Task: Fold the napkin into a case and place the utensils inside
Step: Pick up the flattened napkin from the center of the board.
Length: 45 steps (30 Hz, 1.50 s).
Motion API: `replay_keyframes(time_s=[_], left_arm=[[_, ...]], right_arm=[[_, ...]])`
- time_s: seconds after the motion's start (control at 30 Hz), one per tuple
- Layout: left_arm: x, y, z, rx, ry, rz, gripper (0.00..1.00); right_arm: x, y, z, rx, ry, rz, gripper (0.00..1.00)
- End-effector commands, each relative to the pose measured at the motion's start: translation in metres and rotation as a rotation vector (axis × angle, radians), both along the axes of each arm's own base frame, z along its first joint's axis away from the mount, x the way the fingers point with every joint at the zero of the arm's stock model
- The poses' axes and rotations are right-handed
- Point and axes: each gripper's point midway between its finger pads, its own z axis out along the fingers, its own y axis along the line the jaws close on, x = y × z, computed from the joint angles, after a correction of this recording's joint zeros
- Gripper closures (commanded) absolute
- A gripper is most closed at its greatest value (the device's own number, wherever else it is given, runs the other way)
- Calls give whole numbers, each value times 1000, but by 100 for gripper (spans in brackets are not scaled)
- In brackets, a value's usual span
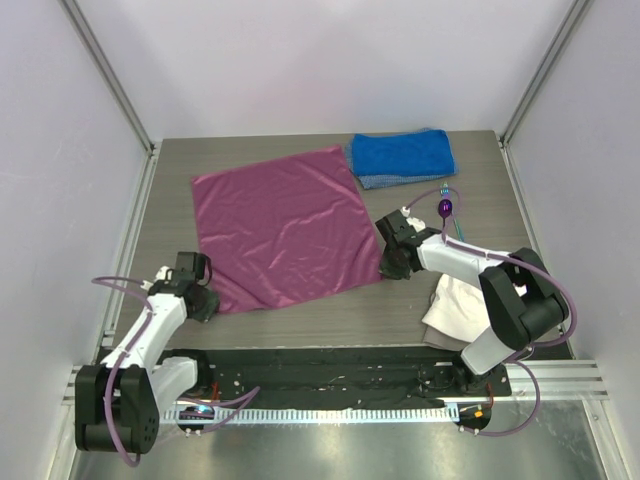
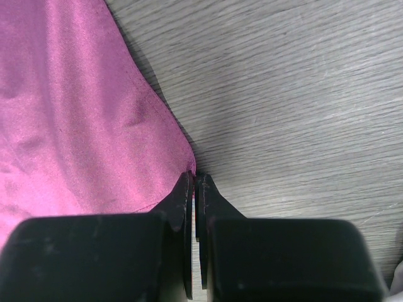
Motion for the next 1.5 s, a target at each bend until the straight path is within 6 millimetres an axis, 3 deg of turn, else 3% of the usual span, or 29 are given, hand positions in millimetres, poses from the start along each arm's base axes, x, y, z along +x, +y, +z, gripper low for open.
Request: replay_keyframes(time_s=[0.0,0.13,0.27,0.37,0.4,0.53,0.7,1.0,1.3,1.47], left_arm=[[-2,-3,-6,-14,9,-35,93],[3,-3,9,-9,-50,-41,100],[-1,3,24,11,-77,-12,100],[-8,-3,23,-15,-47,-11,80],[-12,-4,21,-23,-19,-7,69],[-7,-1,24,-2,12,-27,60],[2,-2,23,1,21,-52,59],[-10,6,18,35,52,2,59],[-13,-1,-5,3,122,-21,58],[-25,14,-6,78,209,19,61]], right_arm=[[9,7,16,32,-71,27,99],[11,10,17,45,-78,41,99],[13,9,24,49,-102,46,99],[13,8,29,52,-121,45,99],[13,9,30,56,-124,47,99],[13,10,31,63,-125,50,99],[13,13,28,71,-119,56,99],[13,12,27,72,-113,61,99],[13,13,27,76,-115,61,99],[14,12,29,78,-121,56,99]])
